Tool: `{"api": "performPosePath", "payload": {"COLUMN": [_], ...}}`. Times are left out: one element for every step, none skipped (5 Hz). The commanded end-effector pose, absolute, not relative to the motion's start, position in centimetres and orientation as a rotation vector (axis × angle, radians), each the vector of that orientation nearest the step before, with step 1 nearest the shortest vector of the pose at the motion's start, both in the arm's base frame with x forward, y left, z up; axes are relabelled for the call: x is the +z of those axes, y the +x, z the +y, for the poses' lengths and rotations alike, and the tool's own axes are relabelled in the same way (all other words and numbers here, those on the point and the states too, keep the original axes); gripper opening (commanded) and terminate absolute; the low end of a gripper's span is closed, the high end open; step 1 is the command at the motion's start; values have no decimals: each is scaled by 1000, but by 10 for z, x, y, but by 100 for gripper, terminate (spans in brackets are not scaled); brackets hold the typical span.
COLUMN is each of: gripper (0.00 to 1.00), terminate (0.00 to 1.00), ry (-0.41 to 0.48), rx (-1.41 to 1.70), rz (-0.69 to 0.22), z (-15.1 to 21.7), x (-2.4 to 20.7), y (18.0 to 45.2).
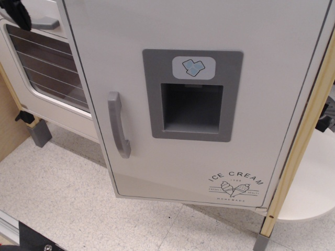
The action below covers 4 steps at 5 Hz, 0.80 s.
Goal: Open fridge
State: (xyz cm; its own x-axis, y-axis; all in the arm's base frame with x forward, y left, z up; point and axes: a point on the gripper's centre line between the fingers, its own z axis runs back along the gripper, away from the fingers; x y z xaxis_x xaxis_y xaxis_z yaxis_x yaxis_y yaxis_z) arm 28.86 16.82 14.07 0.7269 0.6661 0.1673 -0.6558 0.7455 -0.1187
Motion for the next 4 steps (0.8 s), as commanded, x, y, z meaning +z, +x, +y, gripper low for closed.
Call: {"api": "performPosePath", "payload": {"gripper": [100,100,100,100], "terminate": [0,0,0,0], "ry": [6,12,1,-11], "rx": [462,369,275,185], "rz": [-233,-235,-204,-176], "z": [135,122,106,82], "x": [152,148,144,139], "y": [258,237,218,201]}}
